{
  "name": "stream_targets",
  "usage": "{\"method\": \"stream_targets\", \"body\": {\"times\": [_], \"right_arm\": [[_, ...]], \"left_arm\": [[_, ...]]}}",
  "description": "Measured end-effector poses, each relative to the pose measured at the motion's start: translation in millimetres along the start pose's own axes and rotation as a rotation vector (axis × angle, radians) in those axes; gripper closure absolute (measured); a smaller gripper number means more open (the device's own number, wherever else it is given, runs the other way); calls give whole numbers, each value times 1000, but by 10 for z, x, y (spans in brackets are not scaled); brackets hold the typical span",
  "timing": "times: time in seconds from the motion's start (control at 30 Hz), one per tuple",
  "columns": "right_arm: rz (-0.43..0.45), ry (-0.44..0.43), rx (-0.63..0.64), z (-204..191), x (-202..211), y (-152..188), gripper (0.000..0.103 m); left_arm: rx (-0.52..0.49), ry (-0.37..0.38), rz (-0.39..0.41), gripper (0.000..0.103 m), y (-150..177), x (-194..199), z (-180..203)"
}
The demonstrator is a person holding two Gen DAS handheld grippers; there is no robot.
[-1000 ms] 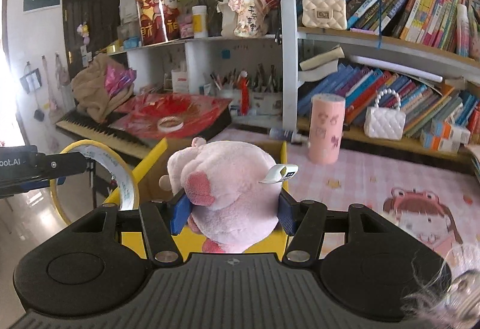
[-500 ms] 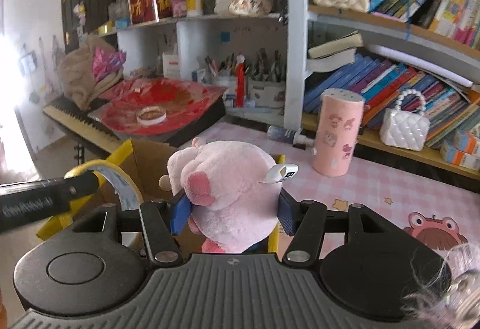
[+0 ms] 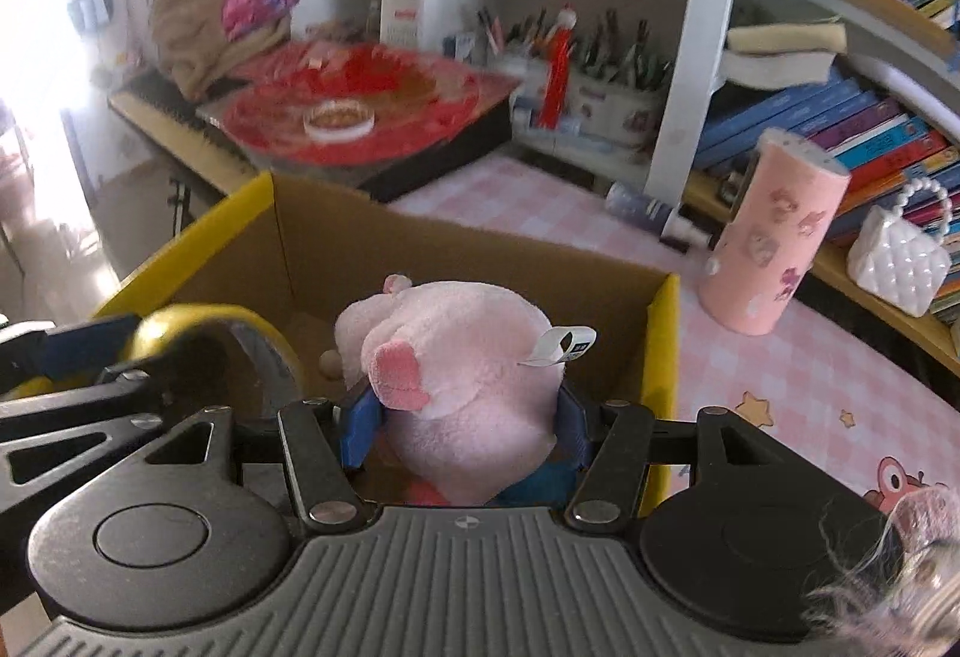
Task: Organize objects
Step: 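Open the left tool dropping the tape into the box while the right tool releases the pig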
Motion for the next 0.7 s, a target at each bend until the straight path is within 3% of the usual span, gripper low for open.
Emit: {"method": "stream_targets", "body": {"times": [0.3,0.47,0.7], "right_arm": [[-33,3,6,-13,-56,6,42],[27,26,-41,41,74,-83,39],[120,78,-94,30,447,-246,38]], "left_arm": [[-9,25,17,61,-52,13,-10],[6,78,116,34,-255,306,21],[17,122,203,20,-423,771,-18]]}}
Point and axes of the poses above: each gripper's, at about its wrist camera, not at the fingertips, and x roughly against the way its jaws point, z to its right, y to its underside, the point moved 10 cm from there along -x, roughly the way its jaws point, and after that the axes turned 13 degrees about x, right-handed, at the moved point
